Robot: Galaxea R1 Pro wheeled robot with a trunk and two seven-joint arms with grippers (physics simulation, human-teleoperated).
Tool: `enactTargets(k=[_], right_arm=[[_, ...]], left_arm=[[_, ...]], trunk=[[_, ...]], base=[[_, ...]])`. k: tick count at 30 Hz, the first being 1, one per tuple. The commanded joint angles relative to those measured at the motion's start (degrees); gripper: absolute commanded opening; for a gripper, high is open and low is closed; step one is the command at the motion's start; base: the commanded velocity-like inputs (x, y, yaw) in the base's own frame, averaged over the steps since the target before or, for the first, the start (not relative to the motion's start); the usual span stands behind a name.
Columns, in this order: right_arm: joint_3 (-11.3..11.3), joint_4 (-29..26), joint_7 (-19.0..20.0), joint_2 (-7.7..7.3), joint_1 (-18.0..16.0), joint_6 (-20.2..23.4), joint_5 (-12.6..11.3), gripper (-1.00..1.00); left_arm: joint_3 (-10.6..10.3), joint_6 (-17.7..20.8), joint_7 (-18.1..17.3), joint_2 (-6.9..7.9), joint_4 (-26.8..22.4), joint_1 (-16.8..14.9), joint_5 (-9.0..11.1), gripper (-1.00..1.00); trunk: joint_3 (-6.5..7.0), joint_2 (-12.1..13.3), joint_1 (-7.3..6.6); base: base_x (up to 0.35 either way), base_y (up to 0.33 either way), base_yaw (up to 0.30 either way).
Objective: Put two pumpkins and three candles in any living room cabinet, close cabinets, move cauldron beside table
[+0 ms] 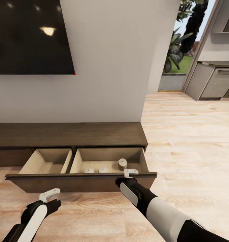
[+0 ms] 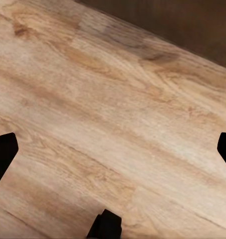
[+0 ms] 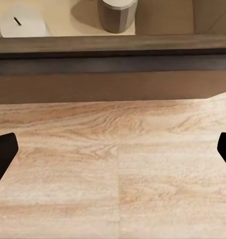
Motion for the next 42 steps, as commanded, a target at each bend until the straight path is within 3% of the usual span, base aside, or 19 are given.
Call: enactTargets(k=[1,5,9,12,16,23,26,31,35,38,42], right_arm=[[-0.01,0.06,0.00,0.00,0.00,0.02,0.00,1.00],[-0.03,0.46,0.02,0.00,0.19,0.02,-0.08,1.00],[0.00,0.97,0.14,0.00,0.24,-0.03,-0.01,1.00],[0.09,1.11,0.16,0.00,0.26,-0.12,0.10,1.00],[0.20,1.17,0.17,0.00,1.98,-1.14,0.16,1.00],[0.37,3.64,0.26,0.00,7.79,-12.46,0.42,1.00],[0.40,5.22,0.26,0.00,8.38,-14.34,0.49,1.00],[1.26,7.30,0.37,0.00,8.66,-18.89,0.54,1.00],[4.79,7.91,1.07,0.00,8.67,-20.54,0.49,1.00],[6.03,8.07,1.28,0.00,8.68,-23.97,0.44,1.00],[6.44,8.43,1.31,0.00,8.70,-26.66,0.39,1.00]], left_arm=[[-0.45,-0.02,0.02,-0.09,0.14,0.00,-0.03,1.00],[-4.81,-2.09,0.02,-0.12,0.46,0.00,-0.27,1.00],[-9.36,-5.77,0.01,-0.12,2.62,0.00,-0.91,1.00],[-10.59,-9.13,-0.05,-0.17,5.88,0.00,-2.57,1.00],[-11.24,-15.64,-1.59,-0.31,10.26,0.00,-5.84,1.00],[-11.34,-23.92,-11.88,-0.46,15.50,0.00,-15.54,1.00],[-11.30,-26.70,-13.29,-0.51,16.96,0.00,-17.19,1.00],[-11.38,-30.07,-13.91,-1.18,19.43,0.00,-17.97,1.00],[-11.44,-32.12,-14.03,-1.48,20.78,0.00,-18.13,1.00],[-11.45,-33.41,-14.05,-1.56,21.42,0.00,-18.42,1.00],[-11.46,-36.56,-14.08,-1.67,23.09,0.00,-21.34,1.00]], trunk=[[0.00,0.00,0.00],[0.00,0.00,0.00],[-0.72,-1.60,0.88],[-1.26,-2.81,1.54],[-1.97,-4.41,2.42],[-3.23,-7.22,3.95],[-3.77,-8.42,4.61],[-4.67,-10.43,5.71],[-5.39,-12.03,6.59],[-5.92,-13.24,7.25],[-6.64,-14.84,8.13]], base=[[-0.003,0.000,0.000],[-0.001,0.000,0.000],[0.000,0.000,0.000],[0.000,0.000,0.000],[0.000,0.000,0.000],[0.000,0.000,0.000],[0.000,0.000,0.000],[0.000,0.000,0.000],[0.000,0.000,0.000],[0.000,0.000,0.000],[0.000,0.000,0.000]])
